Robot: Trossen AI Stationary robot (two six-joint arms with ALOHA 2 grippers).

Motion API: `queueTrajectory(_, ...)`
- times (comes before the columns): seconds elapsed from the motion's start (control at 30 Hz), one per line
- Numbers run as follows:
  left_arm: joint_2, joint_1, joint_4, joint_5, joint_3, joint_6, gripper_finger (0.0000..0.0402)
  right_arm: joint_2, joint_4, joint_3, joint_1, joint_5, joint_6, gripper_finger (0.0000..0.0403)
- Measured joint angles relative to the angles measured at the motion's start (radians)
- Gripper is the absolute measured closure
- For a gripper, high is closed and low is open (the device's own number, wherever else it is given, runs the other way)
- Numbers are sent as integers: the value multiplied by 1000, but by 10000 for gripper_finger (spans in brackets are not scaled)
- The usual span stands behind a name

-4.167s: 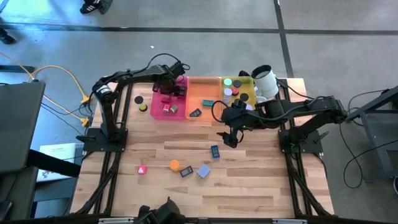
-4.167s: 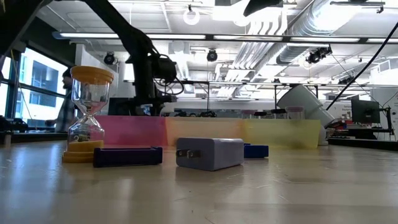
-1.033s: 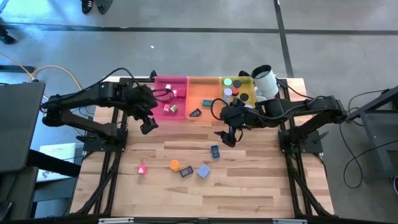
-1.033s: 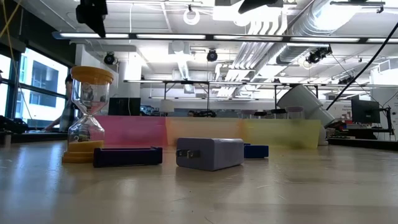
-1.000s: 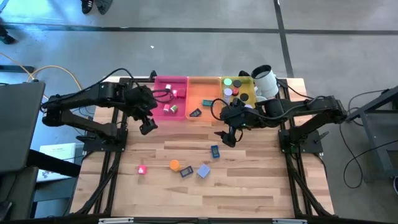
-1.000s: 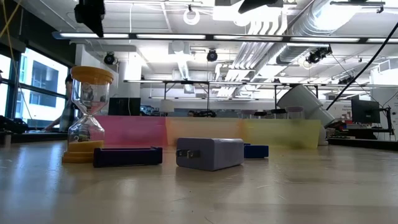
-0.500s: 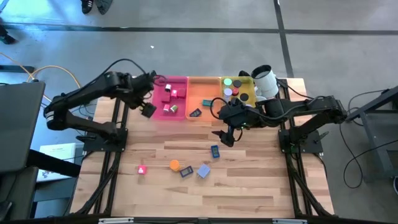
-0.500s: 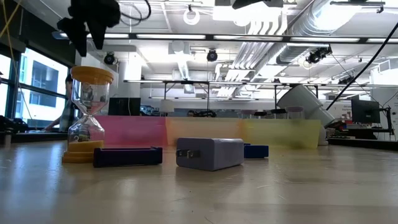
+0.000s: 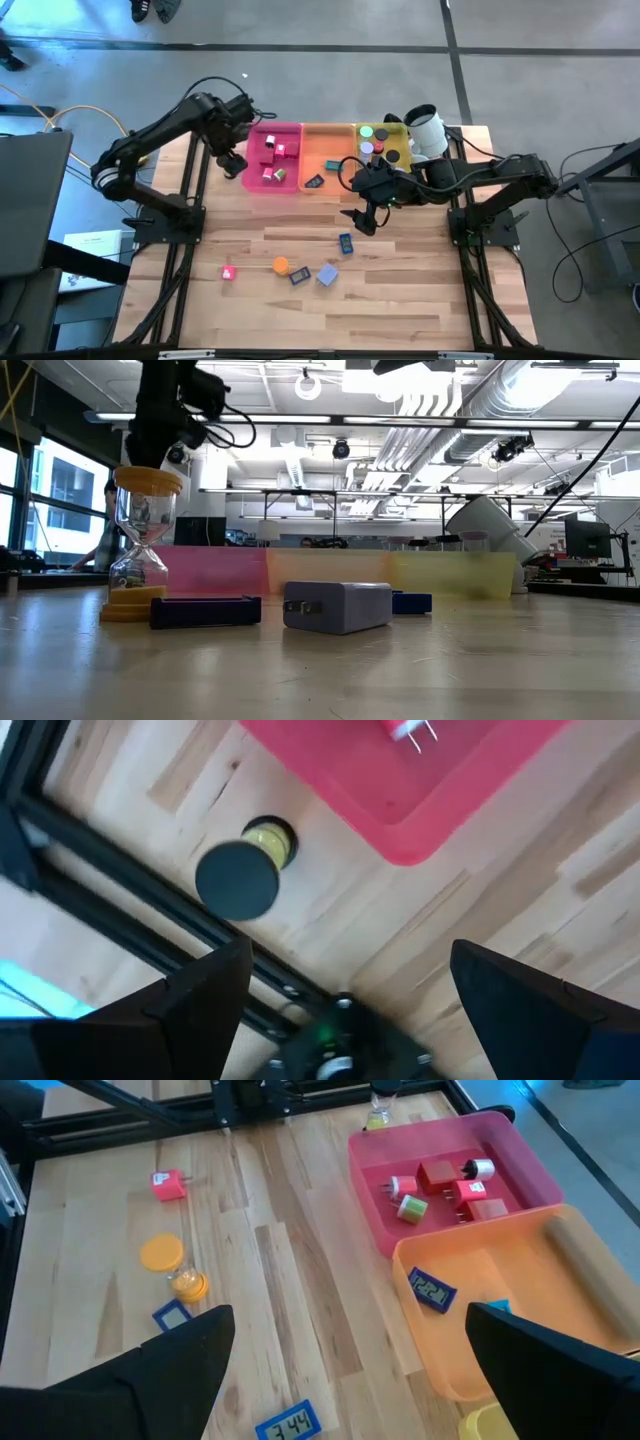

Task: Pick & Place Office items
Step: Put the black hourglass into the yellow bin

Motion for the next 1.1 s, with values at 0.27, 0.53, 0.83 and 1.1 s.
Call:
queueTrajectory(0.27,22,80,24,10,-2,222,69,0,-21,0,0,2,4,16)
queueTrajectory(0.53,22,211,31,86,-2,42,69,0,-36,0,-18,4,4,16)
queueTrajectory(0.83,22,249,77,85,-59,-185,69,8,-30,0,-42,4,-5,16)
queueTrajectory(1.1,22,249,117,94,-159,-233,69,49,-44,-1,-47,1,-6,16)
